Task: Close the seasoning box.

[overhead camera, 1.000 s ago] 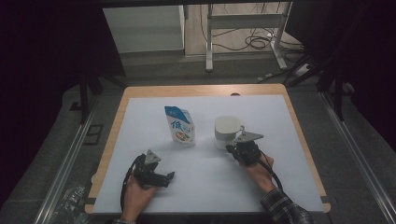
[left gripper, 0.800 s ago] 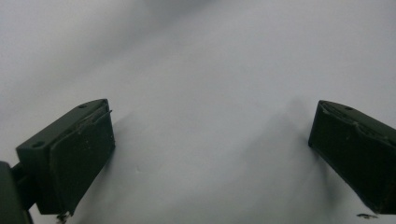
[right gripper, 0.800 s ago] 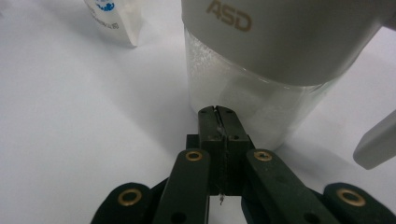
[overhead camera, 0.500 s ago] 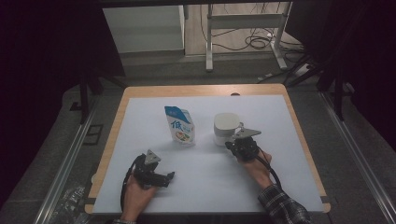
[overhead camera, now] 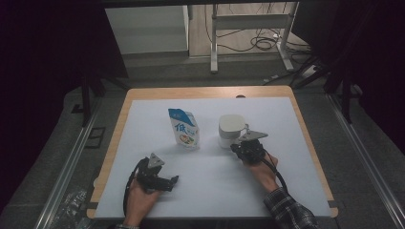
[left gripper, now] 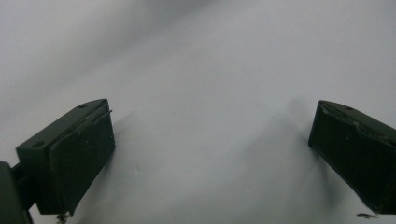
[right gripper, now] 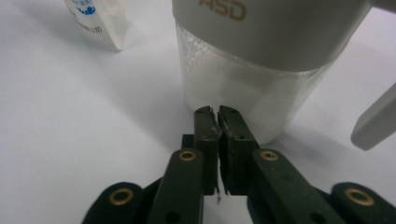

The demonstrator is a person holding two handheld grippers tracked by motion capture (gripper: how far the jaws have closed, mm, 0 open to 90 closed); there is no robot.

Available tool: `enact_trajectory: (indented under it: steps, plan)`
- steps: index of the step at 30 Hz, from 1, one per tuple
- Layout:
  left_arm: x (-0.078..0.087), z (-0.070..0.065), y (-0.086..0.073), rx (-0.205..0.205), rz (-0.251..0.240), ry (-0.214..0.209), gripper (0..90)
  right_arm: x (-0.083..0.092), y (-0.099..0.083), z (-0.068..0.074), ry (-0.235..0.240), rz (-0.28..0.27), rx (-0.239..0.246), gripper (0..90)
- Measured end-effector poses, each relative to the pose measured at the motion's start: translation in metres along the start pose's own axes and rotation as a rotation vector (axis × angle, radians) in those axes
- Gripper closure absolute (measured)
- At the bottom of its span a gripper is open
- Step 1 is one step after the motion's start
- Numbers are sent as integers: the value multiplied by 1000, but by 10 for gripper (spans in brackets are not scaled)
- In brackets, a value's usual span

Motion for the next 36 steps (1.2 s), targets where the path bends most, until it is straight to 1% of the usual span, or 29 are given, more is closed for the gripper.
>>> enact_trajectory:
  steps: [3, 13, 20, 22, 27, 28, 31, 36]
  plan:
    - [0, 0, 0, 0, 0, 0, 6, 1, 0, 1, 0, 2, -2, 789]
    - [0, 0, 0, 0, 0, 0, 6, 6, 0, 9, 5, 8, 13, 725]
    - [0, 0, 0, 0, 0, 0, 6, 12, 1, 15, 16, 20, 17, 655]
    - [0, 0, 0, 0, 0, 0, 6, 13, 0, 16, 9, 24, 28, 639]
    - [0, 0, 0, -1, 0, 0, 6, 17, 1, 20, 19, 34, 26, 548]
    - [0, 0, 0, -1, 0, 0, 6, 18, 1, 22, 15, 36, 31, 518]
    - [0, 0, 0, -1, 0, 0, 6, 20, 1, 24, 15, 34, 34, 474]
    - [0, 0, 0, 0, 0, 0, 6, 25, 2, 26, 32, 29, 23, 407]
Point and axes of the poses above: each handheld gripper's, and its own axes: x roughly backward along the jaws, y roughly out of its top, z roughly to its left, the point moved 2 cm from there along -x, roughly forward along the jaws, and after that the axes turned 14 degrees about y, right-handed, at the moved point
